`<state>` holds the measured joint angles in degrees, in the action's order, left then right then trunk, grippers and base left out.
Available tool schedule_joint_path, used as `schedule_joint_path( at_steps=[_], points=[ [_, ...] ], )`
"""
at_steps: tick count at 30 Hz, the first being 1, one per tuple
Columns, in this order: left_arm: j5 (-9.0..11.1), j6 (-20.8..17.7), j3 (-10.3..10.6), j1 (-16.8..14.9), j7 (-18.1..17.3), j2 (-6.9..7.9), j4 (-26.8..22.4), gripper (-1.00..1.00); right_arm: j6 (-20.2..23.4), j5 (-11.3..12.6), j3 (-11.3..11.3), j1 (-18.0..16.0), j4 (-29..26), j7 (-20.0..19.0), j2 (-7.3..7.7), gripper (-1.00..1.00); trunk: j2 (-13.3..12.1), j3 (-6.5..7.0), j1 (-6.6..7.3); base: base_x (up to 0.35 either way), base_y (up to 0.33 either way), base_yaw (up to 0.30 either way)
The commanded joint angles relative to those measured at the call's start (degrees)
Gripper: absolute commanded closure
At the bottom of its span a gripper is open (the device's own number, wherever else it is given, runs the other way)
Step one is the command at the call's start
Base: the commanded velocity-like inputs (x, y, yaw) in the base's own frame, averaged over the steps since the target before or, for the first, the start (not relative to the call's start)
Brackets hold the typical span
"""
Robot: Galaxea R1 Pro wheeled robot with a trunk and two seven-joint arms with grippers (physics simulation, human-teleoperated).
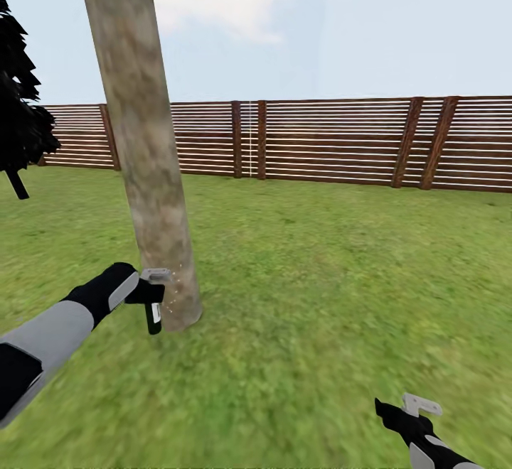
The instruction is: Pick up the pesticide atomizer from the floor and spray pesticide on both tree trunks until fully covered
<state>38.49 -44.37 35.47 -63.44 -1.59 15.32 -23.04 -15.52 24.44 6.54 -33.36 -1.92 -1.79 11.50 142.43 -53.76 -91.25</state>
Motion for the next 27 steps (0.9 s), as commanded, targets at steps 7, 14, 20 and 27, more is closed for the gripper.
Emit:
schedule_joint_path(
  at_steps=[7, 14, 20, 27],
  points=[
    [-0.08, -4.46, 0.30, -5.11, -0.17, 0.80, -0.07, 1.00, -0.21, 0.60, 0.48, -0.06, 0.08, -0.16, 0.01, -1.00, 0.02, -0.06, 0.01, -0.002, 0.000, 0.000],
    [-0.08, -4.70, 0.30, -9.01, -0.17, 2.46, -0.07, 1.00, -0.21, 0.60, 0.49, -0.10, 0.08, -0.15, 0.01, -1.00, 0.02, -0.06, 0.01, 0.000, 0.000, 0.000],
    [-0.08, -7.58, 0.30, -12.00, -0.17, 2.61, -0.07, 1.00, -0.21, 0.60, 0.49, -0.06, 0.08, -0.19, 0.01, -1.00, 0.02, -0.06, 0.01, 0.000, 0.000, 0.000],
    [-0.08, -9.05, 0.30, -15.89, -0.17, 2.38, -0.07, 1.00, -0.21, 0.60, 0.42, -0.09, 0.02, -0.18, 0.01, -1.00, 0.02, -0.06, 0.01, 0.000, 0.000, 0.000]
  ],
)
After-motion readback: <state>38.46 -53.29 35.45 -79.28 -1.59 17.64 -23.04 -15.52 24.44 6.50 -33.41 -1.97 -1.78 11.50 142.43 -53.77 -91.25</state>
